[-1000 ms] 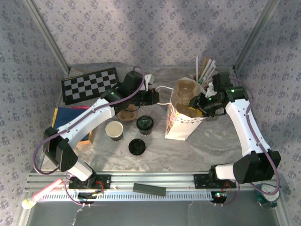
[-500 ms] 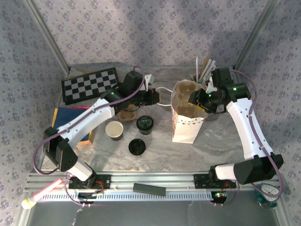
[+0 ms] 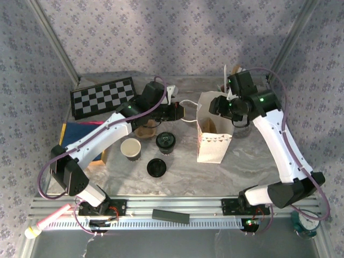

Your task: Pack the takeout coffee

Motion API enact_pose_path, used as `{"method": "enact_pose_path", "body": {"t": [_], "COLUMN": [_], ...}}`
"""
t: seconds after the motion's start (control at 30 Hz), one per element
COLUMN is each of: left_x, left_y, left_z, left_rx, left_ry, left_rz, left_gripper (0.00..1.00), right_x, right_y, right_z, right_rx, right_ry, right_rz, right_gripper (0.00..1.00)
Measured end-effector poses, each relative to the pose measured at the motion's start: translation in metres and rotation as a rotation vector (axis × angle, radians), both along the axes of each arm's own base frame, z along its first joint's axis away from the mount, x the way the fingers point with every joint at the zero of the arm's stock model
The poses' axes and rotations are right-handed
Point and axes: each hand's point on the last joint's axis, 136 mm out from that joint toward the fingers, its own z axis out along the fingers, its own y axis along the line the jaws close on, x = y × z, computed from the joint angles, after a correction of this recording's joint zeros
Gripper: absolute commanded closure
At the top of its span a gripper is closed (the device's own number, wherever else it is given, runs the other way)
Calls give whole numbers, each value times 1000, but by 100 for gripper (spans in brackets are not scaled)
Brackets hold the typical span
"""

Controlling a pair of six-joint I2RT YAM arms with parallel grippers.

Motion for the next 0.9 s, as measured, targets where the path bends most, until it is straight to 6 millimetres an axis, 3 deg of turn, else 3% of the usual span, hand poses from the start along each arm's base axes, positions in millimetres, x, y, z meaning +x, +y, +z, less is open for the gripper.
{"method": "enact_pose_path", "body": {"t": [0.33,0.9], "left_x": [1,-1], "left_y": [-1,-2], "left_z": [6,6], "left_rx": [-7,-8], "left_ry": [-14,-14], "left_rz": [-6,-10], "left_gripper": [100,100], "right_x": [8,4], "right_y": [6,11], "right_z": [-6,-22], "right_rx": [-80,-261], "right_ry": [10,94], "right_rz": [26,89], "right_gripper": [46,49]}}
